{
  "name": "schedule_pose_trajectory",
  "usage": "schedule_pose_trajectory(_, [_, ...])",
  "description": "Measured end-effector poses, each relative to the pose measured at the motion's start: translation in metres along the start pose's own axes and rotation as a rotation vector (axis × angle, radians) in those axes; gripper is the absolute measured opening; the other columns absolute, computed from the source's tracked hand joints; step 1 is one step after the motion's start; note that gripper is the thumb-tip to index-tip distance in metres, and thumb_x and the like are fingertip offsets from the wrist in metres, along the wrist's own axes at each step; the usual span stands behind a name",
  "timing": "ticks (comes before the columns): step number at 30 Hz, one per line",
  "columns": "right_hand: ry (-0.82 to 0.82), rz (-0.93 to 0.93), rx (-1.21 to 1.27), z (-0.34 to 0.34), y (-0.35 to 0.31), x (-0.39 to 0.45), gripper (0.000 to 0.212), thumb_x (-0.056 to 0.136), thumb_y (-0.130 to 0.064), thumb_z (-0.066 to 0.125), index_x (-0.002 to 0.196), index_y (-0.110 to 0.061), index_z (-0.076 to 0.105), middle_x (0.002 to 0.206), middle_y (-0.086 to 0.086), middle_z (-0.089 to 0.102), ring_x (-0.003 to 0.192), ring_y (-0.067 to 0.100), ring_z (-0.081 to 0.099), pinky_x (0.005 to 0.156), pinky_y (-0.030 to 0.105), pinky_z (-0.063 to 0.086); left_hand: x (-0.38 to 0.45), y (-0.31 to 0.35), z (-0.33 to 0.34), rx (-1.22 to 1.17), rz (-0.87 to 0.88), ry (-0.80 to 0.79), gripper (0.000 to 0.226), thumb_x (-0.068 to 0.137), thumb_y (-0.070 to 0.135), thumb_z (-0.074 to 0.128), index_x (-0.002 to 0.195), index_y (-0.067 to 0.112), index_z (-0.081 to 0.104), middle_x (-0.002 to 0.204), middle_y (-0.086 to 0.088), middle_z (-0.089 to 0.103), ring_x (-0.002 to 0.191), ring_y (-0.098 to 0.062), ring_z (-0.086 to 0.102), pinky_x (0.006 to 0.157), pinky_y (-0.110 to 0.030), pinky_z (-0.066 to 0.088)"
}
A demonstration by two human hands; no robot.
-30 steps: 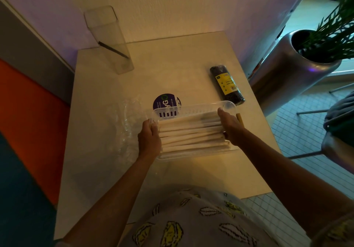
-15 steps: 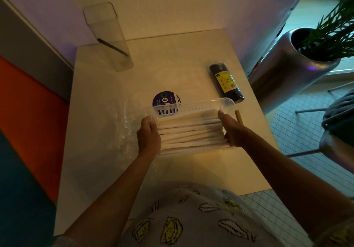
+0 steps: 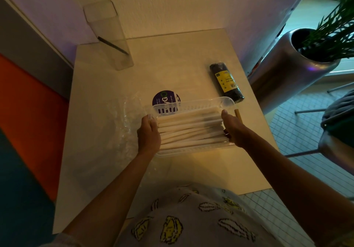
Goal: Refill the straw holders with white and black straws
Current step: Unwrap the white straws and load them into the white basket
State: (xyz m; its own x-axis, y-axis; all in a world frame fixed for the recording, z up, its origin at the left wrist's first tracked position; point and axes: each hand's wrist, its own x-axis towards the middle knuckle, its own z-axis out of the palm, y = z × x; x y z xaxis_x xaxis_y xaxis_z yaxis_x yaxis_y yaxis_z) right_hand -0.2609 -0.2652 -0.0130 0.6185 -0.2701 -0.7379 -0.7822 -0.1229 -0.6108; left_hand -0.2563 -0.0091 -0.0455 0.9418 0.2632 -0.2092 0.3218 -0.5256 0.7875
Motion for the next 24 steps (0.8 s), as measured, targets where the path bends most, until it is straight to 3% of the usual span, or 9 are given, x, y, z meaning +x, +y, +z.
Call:
schedule_pose_trajectory(4, [0.102, -0.072, -0.084, 0.004, 0.002, 0.001, 0.074, 0.102, -0.056, 0.03, 0.141, 0.005, 0.042, 0.138, 0.02, 0.049, 0.115, 0.029, 0.051, 0.082, 0.033, 0.046, 0.0, 0.0, 0.001, -0.008, -0.012, -0.003, 0.037, 0.104, 0.022, 0.034, 0.135, 0.008, 0.047, 0.125, -0.016, 0.061, 0.11, -0.028, 0.059, 0.083, -0.026, 0.043])
schedule_pose_trajectory(7, [0.077, -0.073, -0.173, 0.006, 0.003, 0.004, 0.07, 0.103, -0.053, 0.029, 0.143, 0.004, 0.04, 0.136, 0.02, 0.05, 0.116, 0.032, 0.052, 0.089, 0.038, 0.046, 0.0, 0.0, 0.001, -0.001, -0.012, -0.002, 0.036, 0.104, 0.022, 0.034, 0.135, 0.009, 0.047, 0.127, -0.017, 0.06, 0.113, -0.03, 0.058, 0.085, -0.028, 0.044])
schedule_pose_trajectory(11, [0.089, -0.113, -0.273, 0.006, 0.001, -0.001, 0.064, 0.103, -0.049, 0.032, 0.13, 0.005, 0.052, 0.115, 0.016, 0.059, 0.089, 0.024, 0.057, 0.072, 0.034, 0.048, 0.0, 0.0, 0.001, 0.005, -0.016, 0.014, 0.035, 0.103, 0.02, 0.034, 0.133, 0.008, 0.049, 0.12, -0.017, 0.063, 0.103, -0.028, 0.061, 0.078, -0.026, 0.043])
schedule_pose_trajectory(15, [0.23, -0.325, -0.641, 0.011, 0.0, -0.011, 0.041, 0.103, -0.031, 0.039, 0.125, 0.0, 0.055, 0.123, 0.021, 0.06, 0.111, 0.036, 0.058, 0.093, 0.042, 0.048, -0.001, 0.003, 0.001, 0.007, -0.029, 0.036, 0.034, 0.104, 0.02, 0.035, 0.132, 0.008, 0.049, 0.114, -0.015, 0.065, 0.09, -0.019, 0.057, 0.073, -0.025, 0.038])
schedule_pose_trajectory(19, [0.287, -0.448, -0.697, 0.019, 0.003, -0.008, 0.047, 0.094, -0.031, 0.061, 0.137, -0.015, 0.05, 0.127, 0.012, 0.06, 0.112, 0.029, 0.06, 0.088, 0.048, 0.054, 0.0, 0.003, 0.0, 0.011, -0.028, 0.034, 0.035, 0.104, 0.022, 0.035, 0.133, 0.009, 0.048, 0.116, -0.014, 0.064, 0.098, -0.024, 0.06, 0.074, -0.025, 0.039])
schedule_pose_trajectory(24, [0.278, -0.509, -0.904, 0.02, 0.006, -0.004, 0.033, 0.088, -0.027, 0.071, 0.12, -0.025, 0.062, 0.126, 0.01, 0.048, 0.114, 0.027, 0.048, 0.09, 0.04, 0.047, 0.003, 0.002, -0.001, 0.015, -0.026, 0.021, 0.036, 0.104, 0.023, 0.035, 0.135, 0.009, 0.047, 0.123, -0.015, 0.062, 0.109, -0.028, 0.06, 0.08, -0.025, 0.041])
